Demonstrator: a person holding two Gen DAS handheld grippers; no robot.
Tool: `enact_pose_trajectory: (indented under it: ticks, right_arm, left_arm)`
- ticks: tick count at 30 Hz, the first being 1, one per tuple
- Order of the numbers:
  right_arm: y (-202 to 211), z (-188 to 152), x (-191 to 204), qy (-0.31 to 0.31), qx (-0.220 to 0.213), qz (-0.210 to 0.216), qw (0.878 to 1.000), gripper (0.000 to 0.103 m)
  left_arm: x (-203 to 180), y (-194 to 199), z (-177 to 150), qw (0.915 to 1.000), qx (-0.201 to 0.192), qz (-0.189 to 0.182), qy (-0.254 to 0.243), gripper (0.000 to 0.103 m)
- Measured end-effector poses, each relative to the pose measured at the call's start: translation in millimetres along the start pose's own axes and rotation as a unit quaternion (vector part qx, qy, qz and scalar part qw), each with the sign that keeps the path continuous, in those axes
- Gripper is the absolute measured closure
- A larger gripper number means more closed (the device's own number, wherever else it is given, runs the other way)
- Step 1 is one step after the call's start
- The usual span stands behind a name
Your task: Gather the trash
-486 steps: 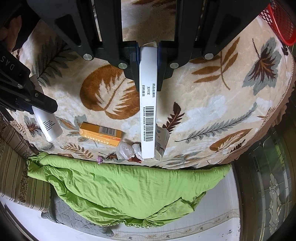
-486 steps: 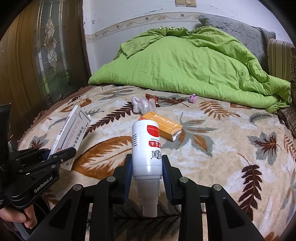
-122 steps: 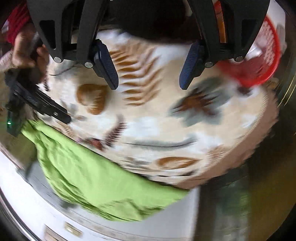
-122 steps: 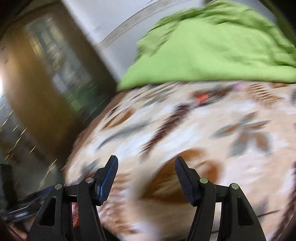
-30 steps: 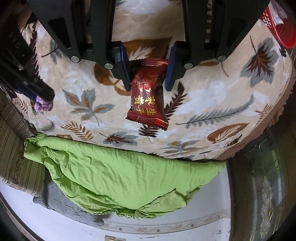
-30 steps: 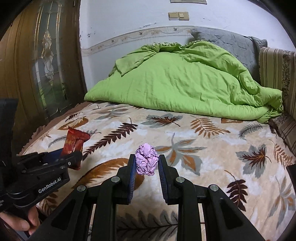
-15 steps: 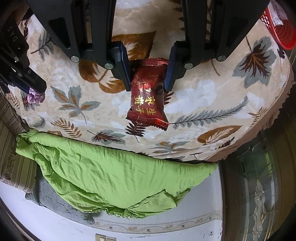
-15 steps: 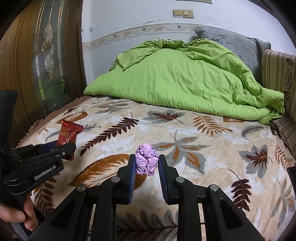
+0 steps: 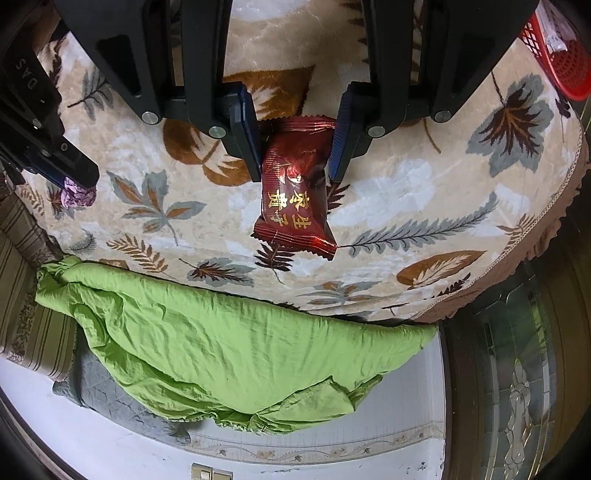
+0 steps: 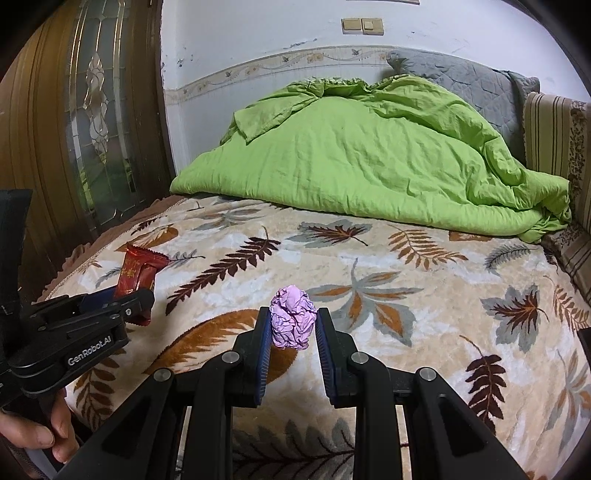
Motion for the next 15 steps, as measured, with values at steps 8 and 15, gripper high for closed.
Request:
enact_pose_trajectory:
  ticks: [8,15]
  right_arm:
    - [34,29,25,0.008,-0.019,0.051,0.998,0.078]
    - [67,52,110,0.069,-0.031,0.147,0.986,0.078]
  left_arm:
    - [15,78,6,0.9973,-0.029,-0.06,0.03,0.068]
    - [74,169,-9,0.9936,-0.064,-0.062,0.069,0.068]
Point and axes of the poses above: each gripper's, at about its wrist camera, not at the fingertips, and y roughly against the way its jaws point, x to its left, z to its top, the point moved 6 cm from there along -y, roughly the way its jaws point, and after that the axes turned 11 degrees about x, right-handed, at the moved point
